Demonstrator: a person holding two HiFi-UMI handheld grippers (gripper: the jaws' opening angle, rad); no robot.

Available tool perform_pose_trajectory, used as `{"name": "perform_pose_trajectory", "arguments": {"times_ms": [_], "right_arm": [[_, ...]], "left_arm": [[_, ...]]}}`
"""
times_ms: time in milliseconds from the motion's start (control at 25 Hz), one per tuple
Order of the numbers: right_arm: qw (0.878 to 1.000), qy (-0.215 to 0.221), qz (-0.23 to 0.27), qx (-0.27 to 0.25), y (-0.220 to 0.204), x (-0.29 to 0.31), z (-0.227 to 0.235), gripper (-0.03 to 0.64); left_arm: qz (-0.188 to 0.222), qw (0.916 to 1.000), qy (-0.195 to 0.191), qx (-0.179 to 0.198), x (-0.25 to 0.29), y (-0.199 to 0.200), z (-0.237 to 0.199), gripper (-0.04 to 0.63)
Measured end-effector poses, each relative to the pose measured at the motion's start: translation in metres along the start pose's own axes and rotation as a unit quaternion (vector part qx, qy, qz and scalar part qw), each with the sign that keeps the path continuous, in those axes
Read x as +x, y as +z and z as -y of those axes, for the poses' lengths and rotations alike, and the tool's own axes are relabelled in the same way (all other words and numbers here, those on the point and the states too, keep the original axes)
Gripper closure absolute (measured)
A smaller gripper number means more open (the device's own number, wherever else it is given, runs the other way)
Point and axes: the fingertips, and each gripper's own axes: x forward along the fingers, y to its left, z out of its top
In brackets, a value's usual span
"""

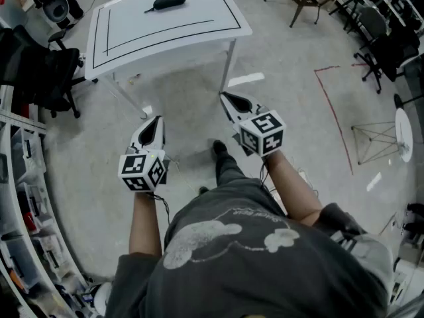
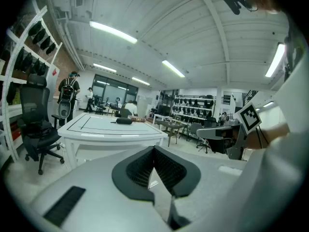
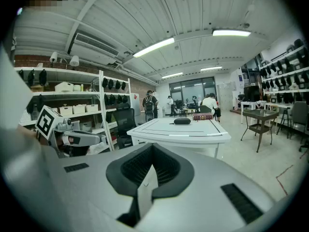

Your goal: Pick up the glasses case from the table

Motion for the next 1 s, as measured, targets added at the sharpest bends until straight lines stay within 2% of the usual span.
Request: {"name": "perform_pose_trajectory", "arguments": {"times_ms": [560, 720, 1000], "right_arm": [[1.000, 0.004, -0.003, 0.011, -0.022, -0.024, -0.011, 0.618], [0.999, 0.002, 0.004, 0.039, -0.027, -0.019, 0.008, 0.617], [0.999, 0.002, -0.004, 0.048, -0.015, 0.024, 0.070, 0.617]], "left_arm": [[0.007, 0.9998, 0.018, -0.009, -0.028, -0.016, 0.006, 0.594], [-0.003, 0.9997, 0.021, -0.015, -0.010, -0.021, 0.002, 0.594], [-0.012, 0.9993, 0.033, -0.014, 0.050, -0.001, -0.010, 0.594]]}}
